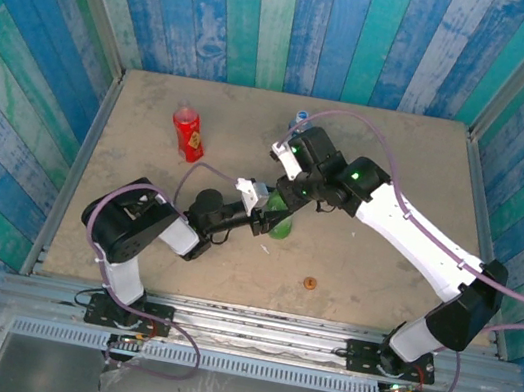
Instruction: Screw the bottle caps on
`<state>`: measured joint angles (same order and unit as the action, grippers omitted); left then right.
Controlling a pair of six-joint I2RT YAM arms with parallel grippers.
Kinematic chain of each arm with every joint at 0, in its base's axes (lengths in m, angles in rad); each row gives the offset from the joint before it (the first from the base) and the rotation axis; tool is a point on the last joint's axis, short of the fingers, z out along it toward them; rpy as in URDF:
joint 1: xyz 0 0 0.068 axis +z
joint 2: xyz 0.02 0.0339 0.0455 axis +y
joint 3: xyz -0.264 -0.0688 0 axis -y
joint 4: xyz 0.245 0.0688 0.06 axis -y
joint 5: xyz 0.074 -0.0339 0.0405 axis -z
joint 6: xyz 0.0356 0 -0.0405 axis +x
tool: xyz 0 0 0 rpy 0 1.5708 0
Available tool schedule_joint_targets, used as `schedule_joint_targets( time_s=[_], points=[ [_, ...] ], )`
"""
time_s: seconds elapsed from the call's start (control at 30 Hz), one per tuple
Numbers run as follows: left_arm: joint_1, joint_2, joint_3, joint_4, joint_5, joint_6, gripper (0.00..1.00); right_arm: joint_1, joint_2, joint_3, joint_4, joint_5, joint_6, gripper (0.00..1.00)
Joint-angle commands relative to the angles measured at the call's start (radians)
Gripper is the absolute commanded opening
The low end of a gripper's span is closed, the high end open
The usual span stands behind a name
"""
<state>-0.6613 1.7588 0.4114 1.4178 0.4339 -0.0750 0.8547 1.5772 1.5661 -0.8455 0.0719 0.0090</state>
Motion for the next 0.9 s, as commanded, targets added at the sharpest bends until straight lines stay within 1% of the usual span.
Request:
schedule_joint_targets(
  time_s=[0.0, 0.1, 0.23, 0.37, 0.5, 0.63, 0.77, 0.87],
  points=[
    [-0.003, 0.041, -0.005, -0.075, 0.011, -0.006, 0.57, 0.008, 0.003, 0.04, -0.037, 0.016, -0.028, 0.3],
    [-0.003, 0.041, -0.004, -0.076, 0.014, -0.006, 0.57, 0.008, 0.002, 0.05, -0.032, -0.008, -0.025, 0.31],
    [-0.003, 0.04, -0.006, -0.073, 0.016, -0.005, 0.57, 0.006, 0.016, 0.045, -0.036, 0.042, 0.015, 0.34],
    [-0.003, 0.033, -0.006, -0.09, 0.016, 0.005, 0.58, 0.006, 0.023, 0.057, -0.049, 0.035, 0.05, 0.41],
    [-0.003, 0.031, -0.008, -0.089, 0.016, 0.006, 0.58, 0.007, 0.022, 0.071, -0.053, 0.042, 0.05, 0.43],
    [-0.003, 0.03, -0.01, -0.091, 0.014, 0.01, 0.58, 0.008, 0.023, 0.084, -0.056, 0.049, 0.045, 0.55],
    [-0.003, 0.029, -0.012, -0.089, 0.014, 0.01, 0.59, 0.012, 0.033, 0.093, -0.061, 0.057, 0.045, 0.56],
    [-0.003, 0.03, -0.014, -0.089, 0.012, 0.012, 0.59, 0.01, 0.036, 0.091, -0.062, 0.051, 0.072, 0.56]
  ],
)
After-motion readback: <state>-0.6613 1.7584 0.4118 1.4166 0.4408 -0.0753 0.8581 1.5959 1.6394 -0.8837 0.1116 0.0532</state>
